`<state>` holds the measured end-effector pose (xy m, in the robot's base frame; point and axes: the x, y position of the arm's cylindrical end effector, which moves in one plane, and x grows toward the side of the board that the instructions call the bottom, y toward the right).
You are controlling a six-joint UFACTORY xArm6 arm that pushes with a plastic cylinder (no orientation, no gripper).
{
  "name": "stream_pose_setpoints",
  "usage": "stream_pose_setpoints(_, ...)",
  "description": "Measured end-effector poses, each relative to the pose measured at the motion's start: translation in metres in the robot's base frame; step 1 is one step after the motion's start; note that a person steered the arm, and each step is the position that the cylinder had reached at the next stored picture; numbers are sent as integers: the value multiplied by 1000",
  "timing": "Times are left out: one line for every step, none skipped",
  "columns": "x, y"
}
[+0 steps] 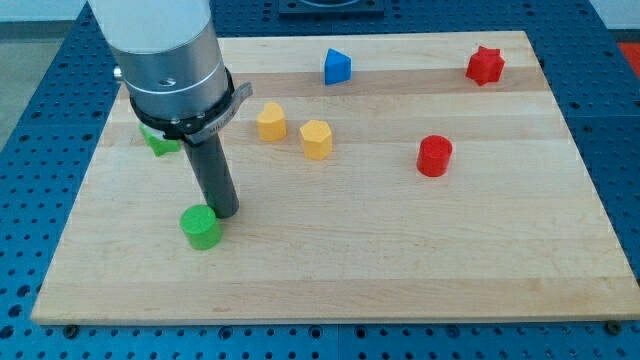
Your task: Move green circle to the bottom left
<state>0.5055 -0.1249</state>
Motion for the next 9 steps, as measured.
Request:
stream_pose_setpoints(6,0)
stream_pose_setpoints(7,21)
stream_pose_setpoints(20,37)
stream_pose_setpoints(25,36)
stream_pose_setpoints(26,34)
stream_pose_setpoints(31,25)
stream_pose_setpoints(31,24)
stream_pose_setpoints(31,24)
stream_pose_setpoints(31,18)
